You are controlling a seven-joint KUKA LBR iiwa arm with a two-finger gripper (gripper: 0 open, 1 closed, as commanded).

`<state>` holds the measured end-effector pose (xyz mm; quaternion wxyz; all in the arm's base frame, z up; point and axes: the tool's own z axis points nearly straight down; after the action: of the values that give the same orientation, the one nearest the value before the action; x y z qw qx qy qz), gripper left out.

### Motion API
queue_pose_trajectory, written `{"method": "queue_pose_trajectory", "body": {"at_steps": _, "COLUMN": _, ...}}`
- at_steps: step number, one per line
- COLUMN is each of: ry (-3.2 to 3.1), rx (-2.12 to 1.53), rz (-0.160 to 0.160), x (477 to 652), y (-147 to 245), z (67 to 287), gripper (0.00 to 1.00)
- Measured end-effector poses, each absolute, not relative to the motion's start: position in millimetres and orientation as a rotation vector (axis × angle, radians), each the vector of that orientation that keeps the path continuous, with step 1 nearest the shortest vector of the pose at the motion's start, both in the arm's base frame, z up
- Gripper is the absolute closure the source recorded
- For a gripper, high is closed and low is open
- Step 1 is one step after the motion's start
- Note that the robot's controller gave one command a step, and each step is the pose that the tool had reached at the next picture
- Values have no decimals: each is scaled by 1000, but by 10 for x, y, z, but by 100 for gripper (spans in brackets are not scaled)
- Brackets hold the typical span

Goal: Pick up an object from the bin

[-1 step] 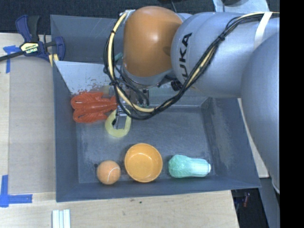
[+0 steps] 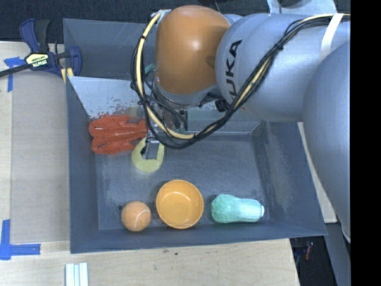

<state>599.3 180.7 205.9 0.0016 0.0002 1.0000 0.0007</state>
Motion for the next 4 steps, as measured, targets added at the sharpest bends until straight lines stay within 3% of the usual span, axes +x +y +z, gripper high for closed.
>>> {"method": "queue_pose_trajectory", "body": {"at_steps": 1, "ry": 3141, "rx": 27, "rz": 1, "x": 6176, "y": 2422, "z": 684, "gripper": 0}}
{"method": "queue_pose_trajectory", "body": {"at_steps": 2, "ry": 3125, "rx": -42, "rz": 6, "x": 6220, "y": 2402, "z": 1256, "gripper": 0}}
{"method": "queue_pose_trajectory", "body": {"at_steps": 3, "ry": 3142, "rx": 14, "rz": 2, "x": 6177, "y": 2407, "z": 775, "gripper": 0}}
{"method": "queue_pose_trajectory", "body": {"at_steps": 4, "ry": 3117, "rx": 186, "rz": 11, "x": 6138, "y": 2169, "z": 709, "gripper": 0}}
